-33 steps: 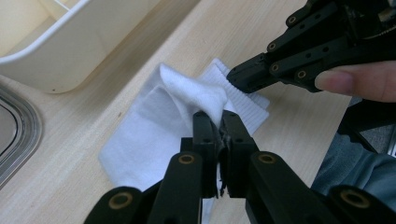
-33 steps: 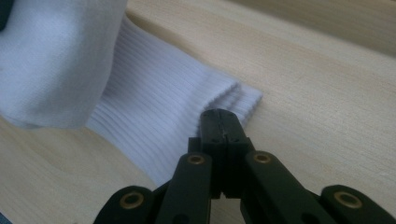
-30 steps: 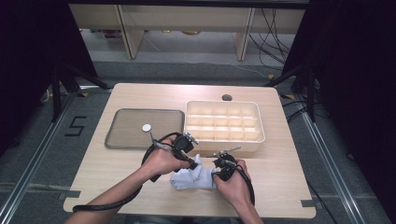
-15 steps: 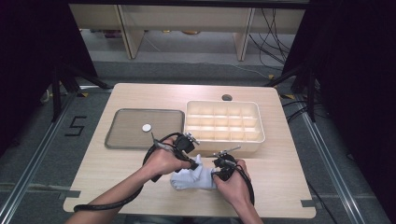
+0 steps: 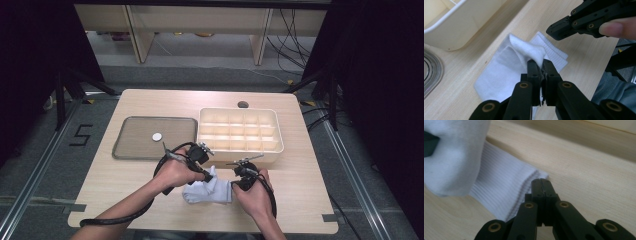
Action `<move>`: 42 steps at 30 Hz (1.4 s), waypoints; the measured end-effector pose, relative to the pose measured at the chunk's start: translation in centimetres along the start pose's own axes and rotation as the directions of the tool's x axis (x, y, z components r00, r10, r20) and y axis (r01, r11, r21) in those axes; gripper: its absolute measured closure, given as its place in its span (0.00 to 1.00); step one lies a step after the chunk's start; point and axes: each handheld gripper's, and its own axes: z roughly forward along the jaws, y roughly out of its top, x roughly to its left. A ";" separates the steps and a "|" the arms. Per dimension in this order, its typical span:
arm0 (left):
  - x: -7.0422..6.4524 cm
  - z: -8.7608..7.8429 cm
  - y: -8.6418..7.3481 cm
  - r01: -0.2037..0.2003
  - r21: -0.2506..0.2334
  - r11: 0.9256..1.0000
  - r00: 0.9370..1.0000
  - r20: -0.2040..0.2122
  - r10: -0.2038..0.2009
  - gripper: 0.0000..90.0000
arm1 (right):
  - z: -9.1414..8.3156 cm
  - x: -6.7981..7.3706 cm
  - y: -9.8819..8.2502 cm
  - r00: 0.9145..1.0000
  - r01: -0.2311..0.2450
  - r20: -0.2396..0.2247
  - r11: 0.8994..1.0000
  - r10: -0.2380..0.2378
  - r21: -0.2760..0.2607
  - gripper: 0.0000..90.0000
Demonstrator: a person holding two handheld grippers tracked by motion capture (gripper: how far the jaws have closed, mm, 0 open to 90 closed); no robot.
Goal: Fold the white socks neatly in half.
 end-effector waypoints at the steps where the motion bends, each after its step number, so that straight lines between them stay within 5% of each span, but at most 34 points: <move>1: 0.0 0.0 0.0 0.003 -0.001 1.000 1.000 0.001 -0.003 0.96 | 0.1 0.0 0.0 1.000 -0.002 -0.001 1.000 0.002 0.003 1.00; 6: 0.1 0.0 0.1 -0.018 0.020 1.000 1.000 0.003 0.018 0.96 | 0.6 0.3 -0.1 1.000 -0.009 -0.016 1.000 0.009 0.017 1.00; 7: 0.1 0.1 0.1 -0.018 0.019 1.000 1.000 0.007 0.018 0.96 | 0.5 0.4 0.0 0.999 -0.050 -0.014 0.998 0.050 0.035 1.00; 10: 0.0 0.1 0.2 -0.020 0.021 1.000 1.000 0.002 0.020 0.96 | 0.8 0.3 -0.2 1.000 -0.009 -0.020 1.000 0.010 0.028 1.00; 18: 0.0 0.2 0.2 -0.020 0.022 1.000 1.000 -0.001 0.020 0.96 | 0.9 0.4 -0.2 1.000 -0.008 -0.019 1.000 0.009 0.030 1.00; 21: 0.0 0.2 0.3 -0.023 0.024 0.999 1.000 0.001 0.023 0.96 | 0.9 0.6 -0.1 0.998 -0.044 -0.031 0.998 0.045 0.046 1.00; 22: 0.0 0.2 0.3 -0.023 0.027 0.999 1.000 -0.001 0.023 0.95 | 1.2 0.2 -0.4 0.999 0.033 0.001 0.999 -0.033 0.027 1.00; 23: 0.0 0.2 0.3 -0.022 0.026 0.999 1.000 0.003 0.022 0.96 | 1.2 0.1 -0.4 0.999 0.046 0.000 0.999 -0.046 0.023 1.00; 27: -0.2 0.4 0.3 -0.004 0.010 1.000 1.000 0.000 0.004 0.95 | 1.3 0.4 -0.4 0.999 0.038 -0.004 0.999 -0.038 0.024 1.00; 29: -0.3 0.4 0.3 -0.004 0.010 1.000 1.000 -0.001 0.004 0.96 | 1.1 0.8 -0.2 1.000 -0.003 -0.024 1.000 0.004 0.029 1.00; 31: -0.3 0.5 0.3 -0.001 0.007 1.000 1.000 0.000 0.001 0.95 | 1.3 0.5 -0.3 0.999 0.043 -0.006 0.999 -0.043 0.023 1.00; 42: -0.4 0.9 0.3 -0.008 0.025 1.000 1.000 -0.004 0.009 0.95 | 1.4 0.9 -0.1 0.999 0.053 -0.008 0.998 -0.053 0.020 1.00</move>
